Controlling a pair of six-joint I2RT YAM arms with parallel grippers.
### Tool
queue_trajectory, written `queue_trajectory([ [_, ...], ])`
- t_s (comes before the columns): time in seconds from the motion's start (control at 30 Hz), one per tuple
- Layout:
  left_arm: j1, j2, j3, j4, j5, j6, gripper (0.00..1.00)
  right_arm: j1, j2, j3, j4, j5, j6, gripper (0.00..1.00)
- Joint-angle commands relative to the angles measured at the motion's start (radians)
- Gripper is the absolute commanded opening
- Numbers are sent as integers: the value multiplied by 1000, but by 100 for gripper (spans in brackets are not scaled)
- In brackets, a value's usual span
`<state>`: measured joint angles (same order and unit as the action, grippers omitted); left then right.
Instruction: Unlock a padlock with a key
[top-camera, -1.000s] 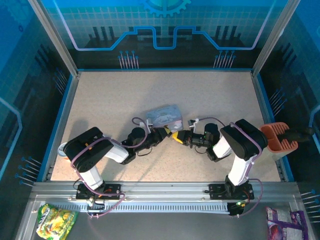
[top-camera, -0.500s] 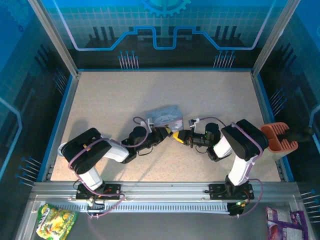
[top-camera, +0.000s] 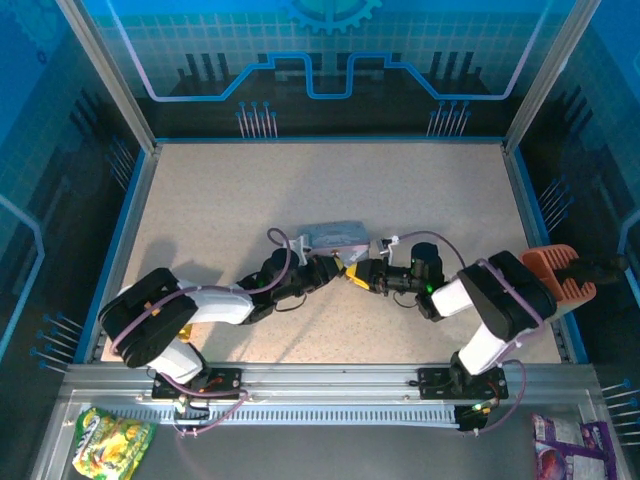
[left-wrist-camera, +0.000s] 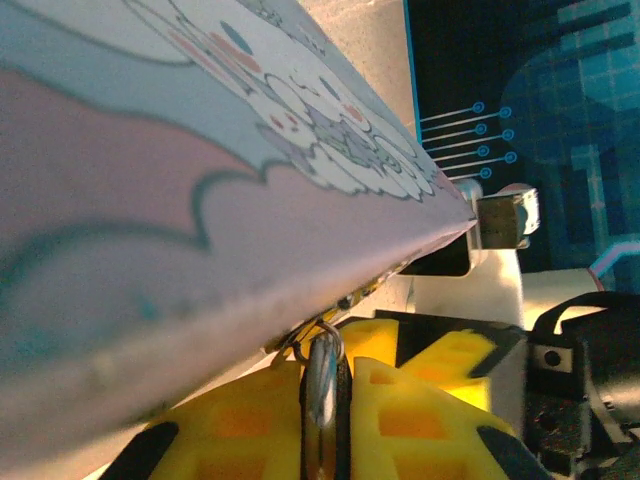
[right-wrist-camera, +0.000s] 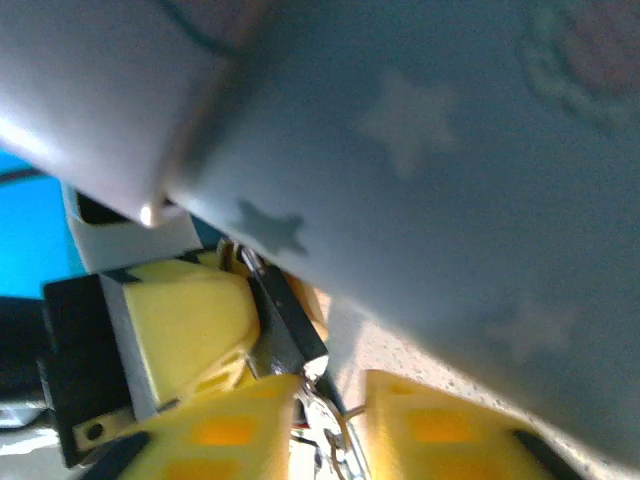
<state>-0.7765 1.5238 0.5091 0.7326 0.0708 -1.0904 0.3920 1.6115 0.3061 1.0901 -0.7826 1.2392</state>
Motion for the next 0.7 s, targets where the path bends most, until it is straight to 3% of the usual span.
queue_trajectory([
  [0.0, -14, -37, 56, -138, 43, 65, 1, -12, -134, 57, -252, 0, -184, 37],
  [0.17, 4, -71, 74, -262, 4, 61, 1, 1, -390, 175, -936, 196, -570, 53],
  [0.27, 6, -92, 89, -323, -4, 60, 1, 31, -502, 223, -1153, 333, -725, 63],
  [0.5, 6, -141, 107, -427, -38, 66, 1, 108, -685, 232, -1301, 563, -908, 66],
  [0.67, 5, -157, 113, -456, -20, 40, 0, 239, -840, 116, -1146, 623, -1009, 58],
])
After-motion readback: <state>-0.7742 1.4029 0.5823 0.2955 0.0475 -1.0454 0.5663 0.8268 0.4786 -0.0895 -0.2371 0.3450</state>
